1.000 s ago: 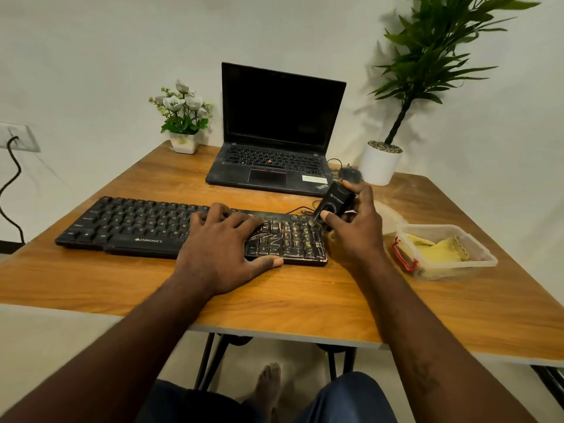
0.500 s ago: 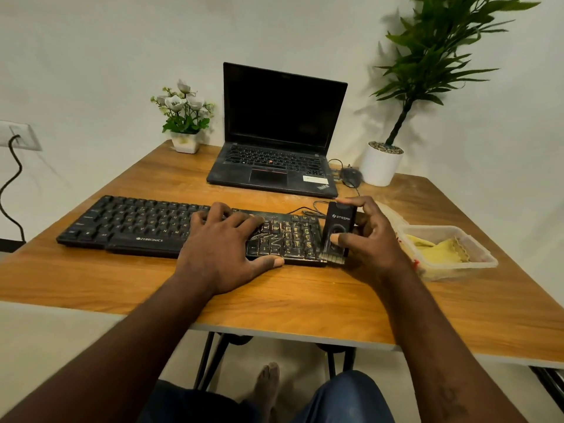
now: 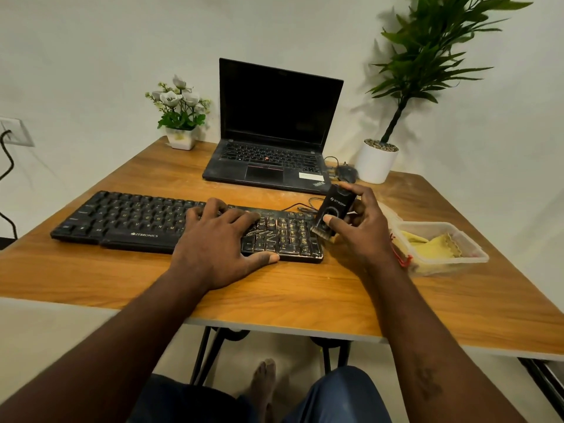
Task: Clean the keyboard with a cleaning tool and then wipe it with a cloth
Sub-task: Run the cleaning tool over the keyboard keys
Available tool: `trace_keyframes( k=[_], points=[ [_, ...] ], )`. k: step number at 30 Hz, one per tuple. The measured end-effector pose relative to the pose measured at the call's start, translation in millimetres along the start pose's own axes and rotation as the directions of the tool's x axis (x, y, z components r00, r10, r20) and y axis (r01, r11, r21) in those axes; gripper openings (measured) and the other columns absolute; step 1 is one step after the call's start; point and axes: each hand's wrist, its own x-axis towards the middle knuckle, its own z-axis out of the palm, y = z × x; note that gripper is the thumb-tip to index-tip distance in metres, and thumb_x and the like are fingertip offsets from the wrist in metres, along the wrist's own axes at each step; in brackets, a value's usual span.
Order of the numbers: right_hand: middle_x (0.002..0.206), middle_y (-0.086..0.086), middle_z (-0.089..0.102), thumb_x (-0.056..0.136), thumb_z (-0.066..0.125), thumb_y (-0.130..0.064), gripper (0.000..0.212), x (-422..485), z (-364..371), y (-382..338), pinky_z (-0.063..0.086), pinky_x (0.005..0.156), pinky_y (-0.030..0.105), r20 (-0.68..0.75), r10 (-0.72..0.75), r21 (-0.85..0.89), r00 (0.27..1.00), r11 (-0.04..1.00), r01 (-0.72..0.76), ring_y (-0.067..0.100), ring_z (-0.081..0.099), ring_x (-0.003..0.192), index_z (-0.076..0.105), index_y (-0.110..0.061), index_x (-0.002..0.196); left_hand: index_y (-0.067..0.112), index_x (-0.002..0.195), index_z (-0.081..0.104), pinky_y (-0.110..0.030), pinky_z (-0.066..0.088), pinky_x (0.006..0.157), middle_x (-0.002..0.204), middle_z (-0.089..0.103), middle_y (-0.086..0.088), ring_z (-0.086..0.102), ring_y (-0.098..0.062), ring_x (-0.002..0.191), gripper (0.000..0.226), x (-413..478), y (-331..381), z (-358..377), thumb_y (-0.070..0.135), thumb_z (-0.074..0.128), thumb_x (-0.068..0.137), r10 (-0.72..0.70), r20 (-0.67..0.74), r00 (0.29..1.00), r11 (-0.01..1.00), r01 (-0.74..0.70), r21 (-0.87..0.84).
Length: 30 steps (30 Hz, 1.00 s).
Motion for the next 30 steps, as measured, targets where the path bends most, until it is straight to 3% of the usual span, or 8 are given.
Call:
trace_keyframes(
  k=[3, 5, 10, 15, 20, 23, 27, 30],
  points=[
    [0.127, 0.015, 0.058, 0.085, 0.073, 0.008, 0.061, -4.2, -3.0, 2.6, 0.063, 0.071, 0.052, 0.076, 0.023, 0.084, 0.997, 0.996, -0.029, 0.037, 0.065, 0.111, 0.057, -0.036, 0.125, 0.04, 0.148, 0.045, -0.052, 0.033, 0.104, 0.145, 0.055, 0.011, 0.035, -0.022, 0.133, 0.1, -0.9, 0.2, -0.1, 0.102, 0.014, 0.075, -0.006, -0.004, 1.0, 1.0, 0.006, -0.002],
    [0.121, 0.019, 0.063, 0.083, 0.075, 0.009, 0.056, -9.2, -11.3, 3.6, 0.063, 0.073, 0.05, 0.132, -0.006, 0.087, 0.991, 0.996, -0.006, 0.04, 0.068, 0.108, 0.059, -0.031, 0.12, 0.041, 0.149, 0.043, -0.052, 0.033, 0.104, 0.146, 0.054, 0.012, 0.034, -0.022, 0.133, 0.101, -0.2, 0.6, -0.5, 0.102, 0.013, 0.075, -0.009, -0.001, 1.0, 1.0, 0.009, 0.005],
    [0.124, 0.009, 0.06, 0.084, 0.08, -0.002, 0.064, -8.6, 3.5, 0.9, 0.064, 0.067, 0.055, -0.022, -0.003, -0.052, 1.0, 0.999, 0.002, 0.031, 0.067, 0.108, 0.054, -0.042, 0.126, 0.041, 0.148, 0.044, -0.052, 0.034, 0.103, 0.143, 0.056, 0.01, 0.035, -0.021, 0.132, 0.098, -0.1, -0.3, 0.6, 0.101, 0.016, 0.077, 0.003, -0.005, 1.0, 1.0, -0.003, -0.006],
    [0.116, 0.013, 0.066, 0.083, 0.079, 0.001, 0.055, -22.4, -7.5, 1.2, 0.064, 0.068, 0.046, 0.084, -0.052, -0.011, 0.995, 0.999, 0.053, 0.032, 0.072, 0.102, 0.054, -0.029, 0.122, 0.041, 0.149, 0.043, -0.053, 0.034, 0.105, 0.146, 0.054, 0.01, 0.034, -0.021, 0.133, 0.099, -0.2, 0.6, -0.8, 0.102, 0.014, 0.076, -0.003, 0.001, 1.0, 1.0, 0.003, 0.008],
    [0.12, 0.003, 0.062, 0.082, 0.083, -0.007, 0.062, -20.7, -0.2, 1.2, 0.065, 0.068, 0.049, -0.031, -0.075, -0.138, 0.997, 0.988, 0.07, 0.026, 0.069, 0.105, 0.051, -0.039, 0.124, 0.04, 0.149, 0.044, -0.053, 0.034, 0.104, 0.145, 0.055, 0.009, 0.035, -0.022, 0.132, 0.1, -0.3, 0.3, -0.5, 0.102, 0.014, 0.076, -0.003, 0.001, 1.0, 1.0, 0.003, -0.005],
    [0.117, 0.002, 0.065, 0.082, 0.082, -0.005, 0.057, -28.6, -6.3, 2.6, 0.065, 0.072, 0.051, 0.074, -0.107, -0.088, 0.992, 0.99, 0.113, 0.024, 0.071, 0.104, 0.052, -0.032, 0.122, 0.04, 0.149, 0.043, -0.053, 0.033, 0.105, 0.146, 0.054, 0.009, 0.035, -0.022, 0.133, 0.101, -0.3, 1.0, -0.6, 0.102, 0.013, 0.075, -0.006, 0.006, 1.0, 1.0, 0.006, 0.004],
    [0.115, -0.008, 0.066, 0.081, 0.085, -0.011, 0.065, -30.0, -5.1, 3.0, 0.065, 0.075, 0.036, -0.021, -0.191, -0.249, 0.981, 0.952, 0.18, 0.013, 0.071, 0.1, 0.05, -0.036, 0.13, 0.041, 0.15, 0.041, -0.054, 0.033, 0.106, 0.146, 0.053, 0.01, 0.034, -0.022, 0.133, 0.102, 0.0, 0.0, -1.8, 0.102, 0.012, 0.075, -0.01, 0.013, 1.0, 1.0, 0.01, 0.009],
    [0.111, -0.011, 0.068, 0.081, 0.085, -0.014, 0.056, -35.1, -6.1, 5.6, 0.064, 0.078, 0.034, 0.049, -0.192, -0.266, 0.98, 0.943, 0.198, 0.01, 0.07, 0.103, 0.054, -0.035, 0.124, 0.041, 0.149, 0.042, -0.054, 0.033, 0.105, 0.145, 0.054, 0.01, 0.034, -0.021, 0.133, 0.101, -0.9, -0.1, -2.0, 0.102, 0.013, 0.075, -0.007, 0.008, 1.0, 1.0, 0.007, -0.001]
  ],
)
